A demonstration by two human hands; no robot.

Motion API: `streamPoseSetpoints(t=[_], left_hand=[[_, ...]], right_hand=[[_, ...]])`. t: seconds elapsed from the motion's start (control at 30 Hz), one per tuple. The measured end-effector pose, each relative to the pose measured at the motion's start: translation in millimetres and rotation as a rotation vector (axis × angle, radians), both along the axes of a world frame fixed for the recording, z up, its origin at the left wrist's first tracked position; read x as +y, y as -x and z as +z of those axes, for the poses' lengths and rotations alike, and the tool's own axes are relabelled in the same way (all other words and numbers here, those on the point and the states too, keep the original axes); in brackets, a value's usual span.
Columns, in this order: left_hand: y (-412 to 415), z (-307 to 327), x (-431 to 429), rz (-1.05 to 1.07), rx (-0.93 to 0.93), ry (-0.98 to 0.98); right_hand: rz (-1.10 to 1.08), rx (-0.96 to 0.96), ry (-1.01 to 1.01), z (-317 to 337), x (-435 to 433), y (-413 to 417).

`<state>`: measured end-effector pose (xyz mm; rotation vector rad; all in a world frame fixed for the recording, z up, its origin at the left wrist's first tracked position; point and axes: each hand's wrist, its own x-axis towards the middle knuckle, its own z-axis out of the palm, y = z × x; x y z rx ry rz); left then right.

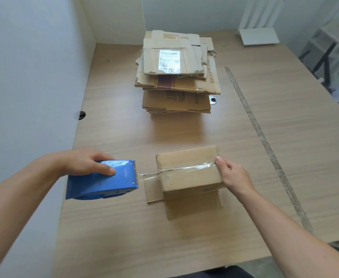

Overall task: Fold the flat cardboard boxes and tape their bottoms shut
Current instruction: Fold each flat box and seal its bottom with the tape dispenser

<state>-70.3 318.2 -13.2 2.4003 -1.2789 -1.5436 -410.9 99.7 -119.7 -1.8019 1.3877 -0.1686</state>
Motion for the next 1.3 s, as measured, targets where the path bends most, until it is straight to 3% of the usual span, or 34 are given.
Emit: streamPoseSetpoints(t=[0.27,0.7,0.9,1.03,1.13,1.23,1.3], left_hand=[[-6,-20,0,-0.062,-0.021,-0.041],[45,-68,-46,-0.100,-0.175,0.091],[61,-62,-63,-0.137,-0.393,0.035],[96,-68,-69,-0.123,-0.631,0.031],[99,-82,-43,0.053,-0.613,0.098],[89,-101,-2,0.199,-0.637,0.160],[88,-115,21,0.236,-0.645,0.161]], right_hand=[[-0.034,-0.022,-0.028,3,3,-2],[-0.160,-0.143,-0.188,1,3,-5],[-0.244,-0.211,-0.306,8,9,-12],[-0.258,-0.231,-0.278,13,15,-16],[-0.225,-0.176,-0.258,14,14,-18],[-0.095,-0.027,-0.051,13,9,-15],[-0.090,-0.055,0.001,14,4,-17]])
